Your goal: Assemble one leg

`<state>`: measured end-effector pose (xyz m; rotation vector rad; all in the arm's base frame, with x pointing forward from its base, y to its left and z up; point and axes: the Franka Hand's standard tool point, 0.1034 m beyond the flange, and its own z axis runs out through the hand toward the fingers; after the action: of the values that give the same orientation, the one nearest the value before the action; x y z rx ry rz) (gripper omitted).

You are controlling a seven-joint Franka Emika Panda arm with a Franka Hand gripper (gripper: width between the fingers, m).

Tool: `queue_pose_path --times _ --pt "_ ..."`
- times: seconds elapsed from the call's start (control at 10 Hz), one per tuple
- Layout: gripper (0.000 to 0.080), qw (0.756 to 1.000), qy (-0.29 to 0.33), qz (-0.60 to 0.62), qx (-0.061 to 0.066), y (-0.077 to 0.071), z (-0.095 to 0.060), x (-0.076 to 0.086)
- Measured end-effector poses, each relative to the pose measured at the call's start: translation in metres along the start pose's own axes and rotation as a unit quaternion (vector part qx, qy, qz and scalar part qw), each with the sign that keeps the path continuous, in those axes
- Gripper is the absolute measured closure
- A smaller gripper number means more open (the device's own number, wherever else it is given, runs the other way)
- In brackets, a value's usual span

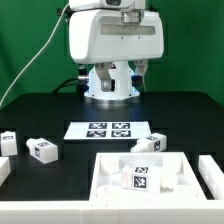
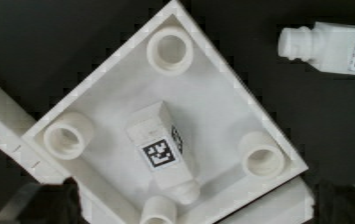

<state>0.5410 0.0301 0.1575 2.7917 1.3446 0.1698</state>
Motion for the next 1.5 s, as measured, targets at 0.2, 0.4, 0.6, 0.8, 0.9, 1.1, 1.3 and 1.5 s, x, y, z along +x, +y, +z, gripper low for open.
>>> queue_pose_path --times 0.2,0.4,0.6,0.8,0.9,1.1,1.3,1.5 --pt "0.015 1.0 0.0 0.0 0.0 0.0 0.0 0.0" --pt "0.015 1.0 0.0 0.0 0.0 0.0 0.001 0.0" --pt "0.015 0.999 -0.003 -0.044 -0.002 0.014 0.01 -0.025" --pt "0.015 0.999 -0.008 -0.047 -0.004 0.038 0.029 -0.066" --pt "0.015 0.999 -0.011 -0.043 -0.005 0.049 0.042 -0.085" --pt "0.015 0.999 -0.017 -0.038 0.001 0.062 0.057 -0.112" --pt "0.015 0.999 -0.017 -0.038 0.001 0.061 0.058 -0.111" --pt "0.015 0.999 -0.018 -0.036 0.003 0.06 0.059 -0.113"
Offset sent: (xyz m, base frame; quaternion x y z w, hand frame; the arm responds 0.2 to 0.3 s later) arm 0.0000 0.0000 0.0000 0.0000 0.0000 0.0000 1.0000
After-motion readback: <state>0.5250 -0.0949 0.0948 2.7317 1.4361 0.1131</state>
